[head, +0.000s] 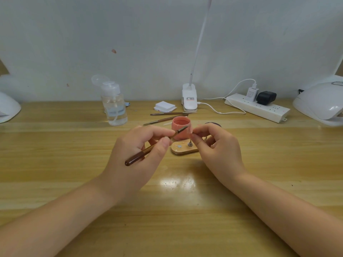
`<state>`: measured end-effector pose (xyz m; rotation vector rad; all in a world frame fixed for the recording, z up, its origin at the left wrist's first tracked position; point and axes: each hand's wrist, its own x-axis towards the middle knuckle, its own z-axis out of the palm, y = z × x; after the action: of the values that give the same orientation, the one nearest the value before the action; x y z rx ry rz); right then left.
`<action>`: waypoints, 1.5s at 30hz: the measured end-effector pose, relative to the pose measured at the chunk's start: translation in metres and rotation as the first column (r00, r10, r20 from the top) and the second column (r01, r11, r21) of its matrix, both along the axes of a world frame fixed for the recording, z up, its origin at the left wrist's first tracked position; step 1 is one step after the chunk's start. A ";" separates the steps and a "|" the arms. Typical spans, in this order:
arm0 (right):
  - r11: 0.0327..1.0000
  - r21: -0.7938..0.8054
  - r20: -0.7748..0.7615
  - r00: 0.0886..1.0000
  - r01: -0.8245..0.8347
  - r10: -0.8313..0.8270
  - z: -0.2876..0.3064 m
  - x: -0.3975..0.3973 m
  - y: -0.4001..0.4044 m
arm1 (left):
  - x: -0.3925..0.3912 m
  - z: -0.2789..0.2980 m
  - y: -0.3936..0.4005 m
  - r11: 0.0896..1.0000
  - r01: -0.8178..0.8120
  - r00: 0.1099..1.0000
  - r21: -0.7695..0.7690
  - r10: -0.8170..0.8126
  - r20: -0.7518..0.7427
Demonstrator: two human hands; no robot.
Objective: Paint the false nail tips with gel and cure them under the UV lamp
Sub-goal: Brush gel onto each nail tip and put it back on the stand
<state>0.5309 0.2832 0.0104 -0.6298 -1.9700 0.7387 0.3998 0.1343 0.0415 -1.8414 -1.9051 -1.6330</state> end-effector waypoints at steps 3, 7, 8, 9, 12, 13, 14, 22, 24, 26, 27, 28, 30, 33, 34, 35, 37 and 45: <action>1.000 0.006 -0.001 1.000 -0.007 0.007 0.001 0.000 -0.001 | -0.001 0.000 -0.003 1.000 0.018 0.999 0.002 -0.018 -0.051; 1.000 0.004 -0.009 1.000 -0.012 0.012 0.001 0.000 -0.001 | -0.001 0.001 -0.004 0.998 0.018 0.999 0.056 -0.016 -0.041; 1.000 0.004 -0.012 1.000 -0.014 0.014 0.001 0.001 -0.001 | -0.001 0.001 -0.003 0.998 0.004 1.000 0.060 -0.003 -0.023; 1.000 0.002 -0.016 1.000 -0.017 0.017 0.000 0.001 -0.001 | 0.000 0.001 -0.002 0.998 -0.011 1.000 0.059 0.011 0.000; 1.000 0.002 -0.019 1.000 -0.024 0.024 0.001 0.000 -0.001 | 0.000 0.000 -0.001 0.999 -0.024 0.999 0.030 0.022 0.041; 1.000 0.008 -0.020 0.999 -0.026 0.026 0.001 0.000 -0.002 | 0.000 0.000 -0.001 1.000 -0.015 0.999 0.023 0.014 0.034; 1.000 0.011 -0.021 0.999 -0.026 0.027 0.002 0.000 -0.002 | -0.001 -0.001 -0.002 1.000 -0.001 1.000 0.022 0.000 0.022; 0.999 -0.017 -0.040 0.998 -0.048 0.047 0.001 0.000 -0.001 | -0.001 0.000 -0.002 0.998 -0.007 0.997 0.066 0.001 0.081; 0.998 -0.026 -0.039 0.998 -0.056 0.055 0.001 0.001 -0.001 | -0.001 0.000 -0.001 0.999 -0.008 0.994 0.048 0.003 0.107; 0.997 -0.026 -0.045 0.997 -0.068 0.067 0.002 0.001 -0.002 | -0.002 -0.001 -0.001 1.000 0.011 0.994 0.029 -0.014 0.104; 0.997 -0.025 -0.048 0.996 -0.074 0.072 0.003 0.001 -0.002 | -0.002 -0.001 -0.002 0.999 0.025 0.996 0.025 -0.027 0.090; 0.997 -0.031 -0.049 0.996 -0.075 0.073 0.004 0.001 -0.003 | -0.002 -0.001 -0.003 0.999 0.040 0.997 0.027 -0.042 0.072; 0.996 -0.058 -0.052 0.996 -0.073 0.070 0.004 0.001 -0.002 | -0.002 -0.002 -0.005 0.997 0.066 0.996 0.045 -0.068 0.050; 0.991 -0.099 -0.068 0.994 -0.095 0.088 0.003 0.000 -0.002 | -0.001 -0.002 -0.004 0.996 0.050 0.994 0.071 -0.057 0.097; 0.988 -0.117 -0.073 0.993 -0.099 0.091 0.003 0.000 -0.002 | 0.000 -0.002 -0.004 0.997 0.036 0.992 0.073 -0.045 0.121; 0.986 -0.130 -0.080 0.992 -0.104 0.094 0.003 -0.001 -0.003 | 0.000 -0.002 -0.003 0.997 0.026 0.989 0.069 -0.035 0.140; 0.982 -0.141 -0.094 0.989 -0.129 0.117 0.005 -0.001 -0.004 | 0.000 -0.003 -0.001 0.999 0.027 0.987 0.045 -0.034 0.154; 0.976 -0.170 -0.098 0.988 -0.134 0.118 0.005 0.000 -0.003 | -0.001 -0.005 -0.004 0.997 0.073 0.989 0.040 -0.077 0.129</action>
<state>0.5313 0.2800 0.0158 -0.5695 -1.8901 1.0110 0.3993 0.1302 0.0362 -1.8580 -1.8633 -1.8410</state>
